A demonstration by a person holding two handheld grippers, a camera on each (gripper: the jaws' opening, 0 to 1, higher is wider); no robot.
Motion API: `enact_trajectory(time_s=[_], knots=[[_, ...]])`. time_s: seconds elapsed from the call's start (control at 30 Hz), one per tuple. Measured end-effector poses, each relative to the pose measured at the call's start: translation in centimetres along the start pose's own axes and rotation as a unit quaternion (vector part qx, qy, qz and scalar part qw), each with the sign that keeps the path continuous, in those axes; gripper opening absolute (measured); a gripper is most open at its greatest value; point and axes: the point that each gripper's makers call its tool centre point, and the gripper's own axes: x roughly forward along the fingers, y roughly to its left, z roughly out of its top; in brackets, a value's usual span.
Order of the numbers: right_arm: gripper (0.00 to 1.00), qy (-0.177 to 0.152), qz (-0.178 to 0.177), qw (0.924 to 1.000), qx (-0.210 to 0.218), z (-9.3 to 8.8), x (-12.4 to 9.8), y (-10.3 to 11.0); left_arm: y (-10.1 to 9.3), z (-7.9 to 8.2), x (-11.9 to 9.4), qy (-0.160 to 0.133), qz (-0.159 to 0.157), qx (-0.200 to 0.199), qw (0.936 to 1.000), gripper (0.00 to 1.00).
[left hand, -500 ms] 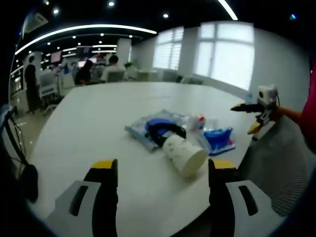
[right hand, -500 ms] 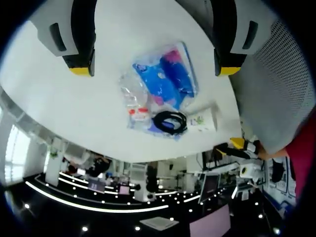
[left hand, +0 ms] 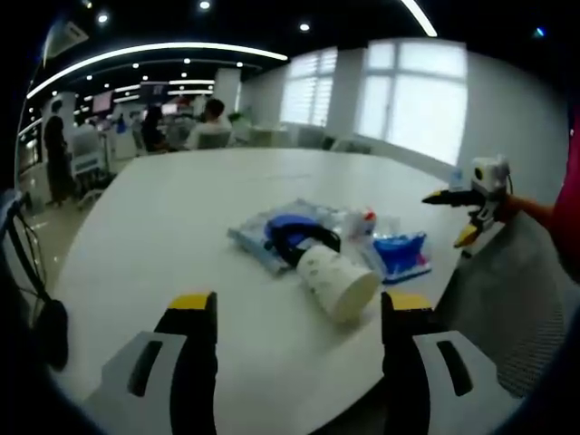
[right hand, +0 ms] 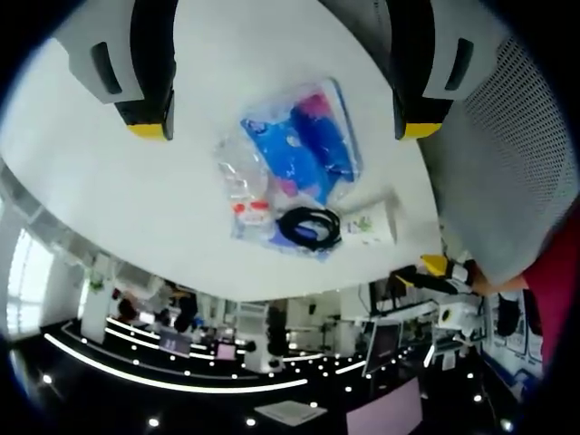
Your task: Arrange the tabletop items into an orderly group along one side of the table until the central work area is clear of visible clutter.
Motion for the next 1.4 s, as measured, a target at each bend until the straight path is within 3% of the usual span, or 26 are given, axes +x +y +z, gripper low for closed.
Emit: enact_trajectory(time_s=[1.4], knots=[[0.99,0.005,0.004,1.0000,0.004,-0.27,0.16,0.11,0.12,-0.21,-0.05,0.004,0.002,-0.005,1.0000,0.69]])
